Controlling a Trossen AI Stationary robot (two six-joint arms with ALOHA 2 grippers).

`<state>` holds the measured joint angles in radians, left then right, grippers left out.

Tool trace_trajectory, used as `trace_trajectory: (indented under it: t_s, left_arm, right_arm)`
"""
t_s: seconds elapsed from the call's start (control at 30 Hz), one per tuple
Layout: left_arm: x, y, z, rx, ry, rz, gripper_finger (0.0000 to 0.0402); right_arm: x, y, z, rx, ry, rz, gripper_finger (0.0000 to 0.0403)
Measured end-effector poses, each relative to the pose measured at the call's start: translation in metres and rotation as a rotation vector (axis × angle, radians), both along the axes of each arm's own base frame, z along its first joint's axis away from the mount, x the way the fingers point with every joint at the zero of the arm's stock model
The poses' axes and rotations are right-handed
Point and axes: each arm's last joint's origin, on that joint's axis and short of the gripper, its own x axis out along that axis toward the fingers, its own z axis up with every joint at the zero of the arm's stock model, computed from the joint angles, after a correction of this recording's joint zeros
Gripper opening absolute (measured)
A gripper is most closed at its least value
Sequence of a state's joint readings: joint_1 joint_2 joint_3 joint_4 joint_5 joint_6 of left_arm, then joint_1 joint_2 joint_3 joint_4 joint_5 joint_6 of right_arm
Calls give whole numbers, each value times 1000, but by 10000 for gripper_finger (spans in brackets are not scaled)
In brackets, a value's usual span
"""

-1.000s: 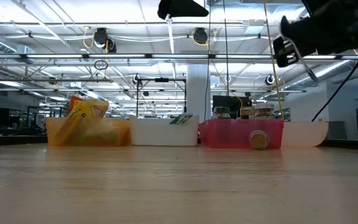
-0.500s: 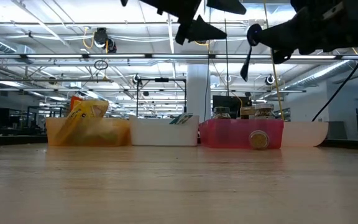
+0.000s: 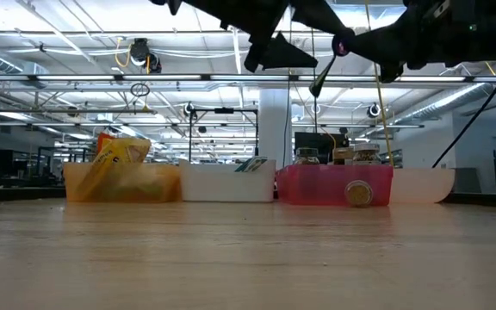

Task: Pick & Place Food Item
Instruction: Put the purple spoon into the white bin

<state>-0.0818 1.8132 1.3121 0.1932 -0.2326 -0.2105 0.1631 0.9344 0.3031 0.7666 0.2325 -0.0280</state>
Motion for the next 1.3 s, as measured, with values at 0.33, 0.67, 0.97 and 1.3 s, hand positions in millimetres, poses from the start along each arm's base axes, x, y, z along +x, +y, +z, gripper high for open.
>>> trace_trajectory:
  t_s: [0.33,0.67,0.97,1.3]
  left_arm:
    - [0,3,-1,11,0,67,316]
    - [1,3,2,33,-21,49,176]
    - [2,2,3,79,-29,-16,62]
    - [1,3,3,108,-23,-18,6]
  right_arm:
    - [0,1,1,22,-13,24,0]
    - [0,0,1,44,-13,21,0]
    - [0,1,1,61,-9,25,0]
    - [0,1,0,59,-4,37,42]
